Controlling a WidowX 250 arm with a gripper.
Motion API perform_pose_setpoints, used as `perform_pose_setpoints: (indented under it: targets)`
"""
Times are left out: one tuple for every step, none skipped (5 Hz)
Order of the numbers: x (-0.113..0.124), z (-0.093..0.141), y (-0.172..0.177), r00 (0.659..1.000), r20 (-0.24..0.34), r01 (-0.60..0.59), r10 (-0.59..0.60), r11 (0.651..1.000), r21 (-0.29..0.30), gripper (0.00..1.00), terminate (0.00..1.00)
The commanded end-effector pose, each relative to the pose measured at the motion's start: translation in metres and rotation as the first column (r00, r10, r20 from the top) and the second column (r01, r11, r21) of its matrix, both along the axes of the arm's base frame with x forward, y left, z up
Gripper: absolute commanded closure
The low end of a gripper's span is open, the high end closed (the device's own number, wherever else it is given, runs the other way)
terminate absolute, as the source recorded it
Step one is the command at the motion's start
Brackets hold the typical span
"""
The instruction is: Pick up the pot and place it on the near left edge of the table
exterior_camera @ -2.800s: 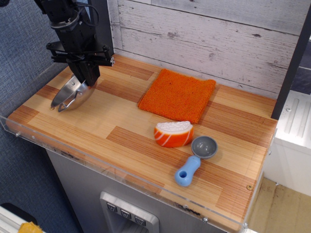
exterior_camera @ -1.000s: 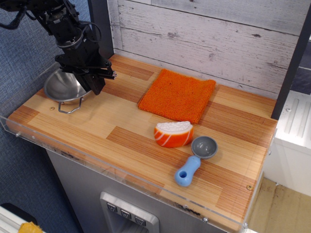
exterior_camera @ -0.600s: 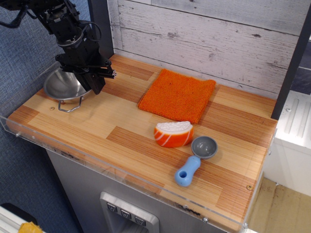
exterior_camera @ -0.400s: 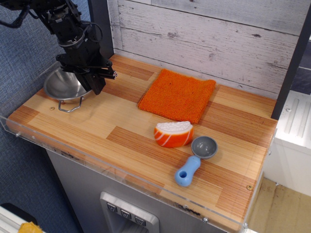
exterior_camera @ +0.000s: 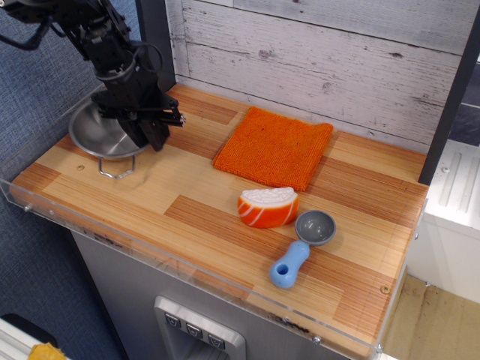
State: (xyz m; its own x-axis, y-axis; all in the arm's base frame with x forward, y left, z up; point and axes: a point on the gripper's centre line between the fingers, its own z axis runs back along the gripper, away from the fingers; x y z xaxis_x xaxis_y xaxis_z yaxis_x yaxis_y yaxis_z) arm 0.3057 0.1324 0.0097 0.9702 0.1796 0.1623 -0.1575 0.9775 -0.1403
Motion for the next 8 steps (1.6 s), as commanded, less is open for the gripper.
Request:
perform_pose_setpoints:
  targets:
    - [-0.025,-0.004,-0.015,0.996,-0.088,-0.005,-0.002,0.997,-0.073,0.0,0.0]
    - [-0.026,0.035,-0.009,0.999,-0.012,-0.031,0.03,0.997,-0.066,0.0,0.0]
    - [-0.033,0.065,-0.003,0.997,0.045,-0.064,0.067,0.996,-0.06,0.0,0.0]
    - [-0.036,0.074,0.001,0.994,0.06,-0.082,0.086,0.994,-0.07,0.0,0.0]
    - [-0.036,0.08,0.0,0.993,0.072,-0.084,0.089,0.994,-0.073,0.0,0.0]
    - [-0.029,0.098,-0.006,0.993,0.1,-0.063,0.069,0.996,-0.064,0.0,0.0]
    - [-0.018,0.122,-0.027,0.991,0.132,-0.031,0.035,0.999,-0.034,0.0,0.0]
    - [-0.008,0.133,-0.053,0.986,0.166,0.006,0.0,0.999,-0.036,0.0,0.0]
